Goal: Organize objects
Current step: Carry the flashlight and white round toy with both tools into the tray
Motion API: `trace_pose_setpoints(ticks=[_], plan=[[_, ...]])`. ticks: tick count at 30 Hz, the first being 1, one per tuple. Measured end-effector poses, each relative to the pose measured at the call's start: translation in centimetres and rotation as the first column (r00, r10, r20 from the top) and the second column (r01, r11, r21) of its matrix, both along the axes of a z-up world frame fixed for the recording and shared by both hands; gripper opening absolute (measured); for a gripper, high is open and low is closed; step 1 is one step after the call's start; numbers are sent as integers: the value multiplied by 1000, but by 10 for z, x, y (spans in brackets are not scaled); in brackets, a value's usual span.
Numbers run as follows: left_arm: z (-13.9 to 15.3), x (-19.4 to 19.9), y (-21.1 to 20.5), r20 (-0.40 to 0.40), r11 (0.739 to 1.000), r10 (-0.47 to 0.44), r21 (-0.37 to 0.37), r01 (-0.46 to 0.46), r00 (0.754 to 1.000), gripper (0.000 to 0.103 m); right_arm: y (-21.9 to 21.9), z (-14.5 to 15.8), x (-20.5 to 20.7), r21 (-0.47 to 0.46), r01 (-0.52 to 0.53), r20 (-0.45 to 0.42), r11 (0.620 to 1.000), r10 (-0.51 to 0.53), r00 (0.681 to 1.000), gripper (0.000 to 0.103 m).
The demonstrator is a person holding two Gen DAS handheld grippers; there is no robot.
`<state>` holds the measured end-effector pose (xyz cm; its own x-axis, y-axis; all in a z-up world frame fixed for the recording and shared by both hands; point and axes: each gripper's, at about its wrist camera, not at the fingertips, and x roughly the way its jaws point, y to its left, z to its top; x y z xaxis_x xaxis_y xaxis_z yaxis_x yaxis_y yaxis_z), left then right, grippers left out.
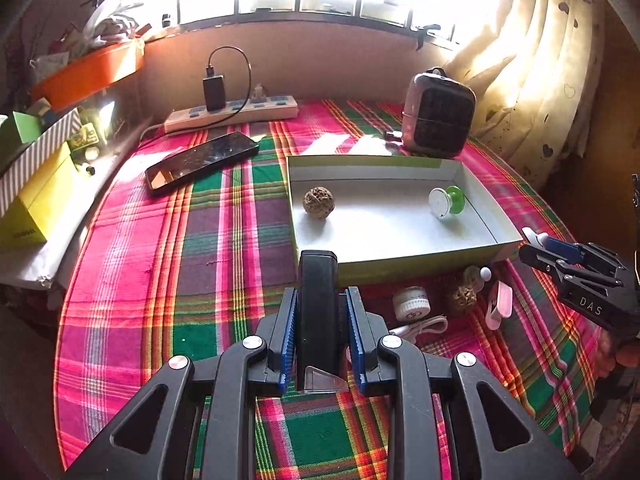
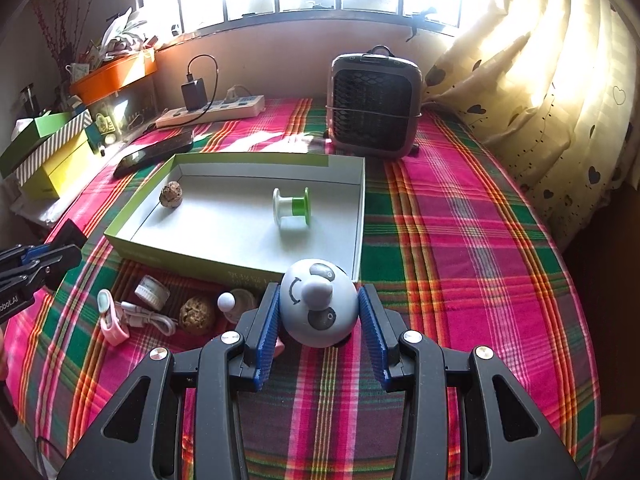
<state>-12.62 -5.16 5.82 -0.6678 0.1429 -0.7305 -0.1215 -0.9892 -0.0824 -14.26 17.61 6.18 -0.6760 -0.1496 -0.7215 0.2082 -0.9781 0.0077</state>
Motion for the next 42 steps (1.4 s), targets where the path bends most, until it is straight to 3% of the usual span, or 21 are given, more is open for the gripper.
trace_pose_setpoints(ticks=[23,42], plan=[[-2,-51,19,25,999,-19,31,19,1000,21,-7,14,-61,20,-28,-7,999,28,1000,40],[-10,-99,43,52,998,-54,26,53,997,21,-14,-6,-112,14,-49,69,999,48,996,40]])
